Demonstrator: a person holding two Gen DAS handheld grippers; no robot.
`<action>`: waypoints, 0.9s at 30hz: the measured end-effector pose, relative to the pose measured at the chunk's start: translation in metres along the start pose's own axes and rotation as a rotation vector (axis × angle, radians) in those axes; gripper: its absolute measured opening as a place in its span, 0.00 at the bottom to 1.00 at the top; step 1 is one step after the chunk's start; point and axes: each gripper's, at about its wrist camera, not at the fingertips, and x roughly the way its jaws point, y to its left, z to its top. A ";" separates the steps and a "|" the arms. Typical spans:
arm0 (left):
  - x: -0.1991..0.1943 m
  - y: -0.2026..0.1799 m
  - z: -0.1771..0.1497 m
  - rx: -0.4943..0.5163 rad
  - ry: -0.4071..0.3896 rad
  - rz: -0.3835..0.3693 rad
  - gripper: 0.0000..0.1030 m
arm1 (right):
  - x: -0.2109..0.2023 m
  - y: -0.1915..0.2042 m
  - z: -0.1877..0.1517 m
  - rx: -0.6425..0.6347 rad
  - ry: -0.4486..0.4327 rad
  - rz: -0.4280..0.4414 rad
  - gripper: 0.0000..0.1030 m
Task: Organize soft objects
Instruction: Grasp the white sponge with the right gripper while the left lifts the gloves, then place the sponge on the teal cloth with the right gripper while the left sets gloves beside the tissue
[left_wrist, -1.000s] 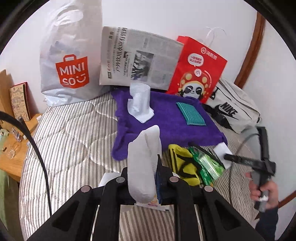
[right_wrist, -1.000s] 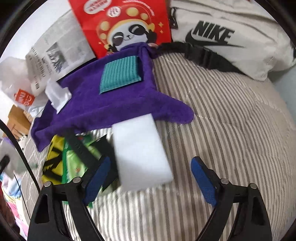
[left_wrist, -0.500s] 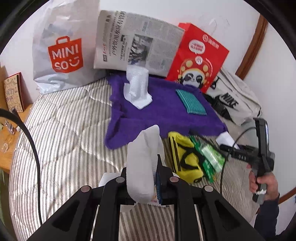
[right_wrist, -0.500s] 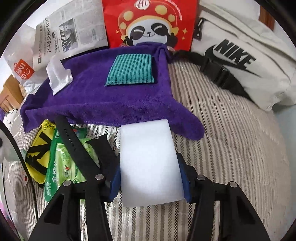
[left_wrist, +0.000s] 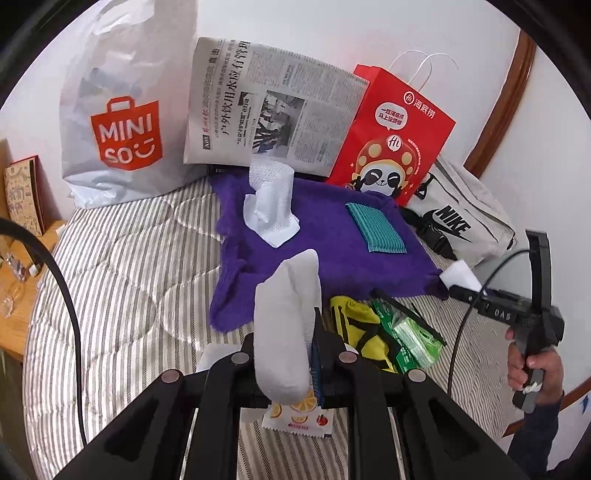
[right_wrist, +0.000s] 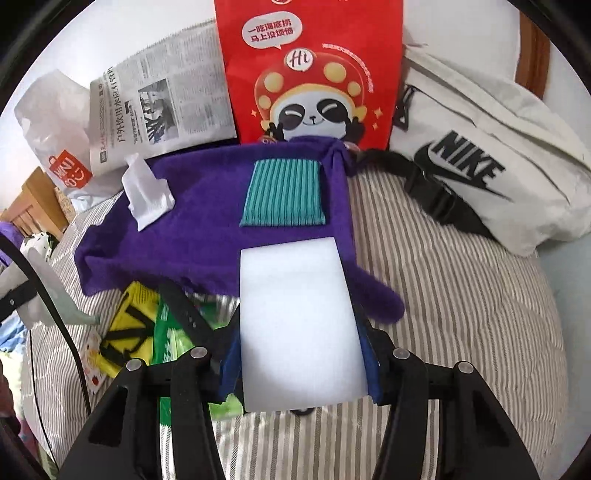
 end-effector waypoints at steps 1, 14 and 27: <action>0.001 -0.001 0.002 0.003 0.000 -0.002 0.14 | 0.000 0.002 0.006 -0.008 0.001 -0.003 0.51; 0.021 -0.004 0.046 0.038 -0.019 -0.005 0.14 | 0.022 0.009 0.059 -0.036 -0.016 -0.015 0.51; 0.064 -0.007 0.077 0.062 0.019 -0.034 0.14 | 0.051 0.010 0.081 -0.033 0.009 -0.009 0.51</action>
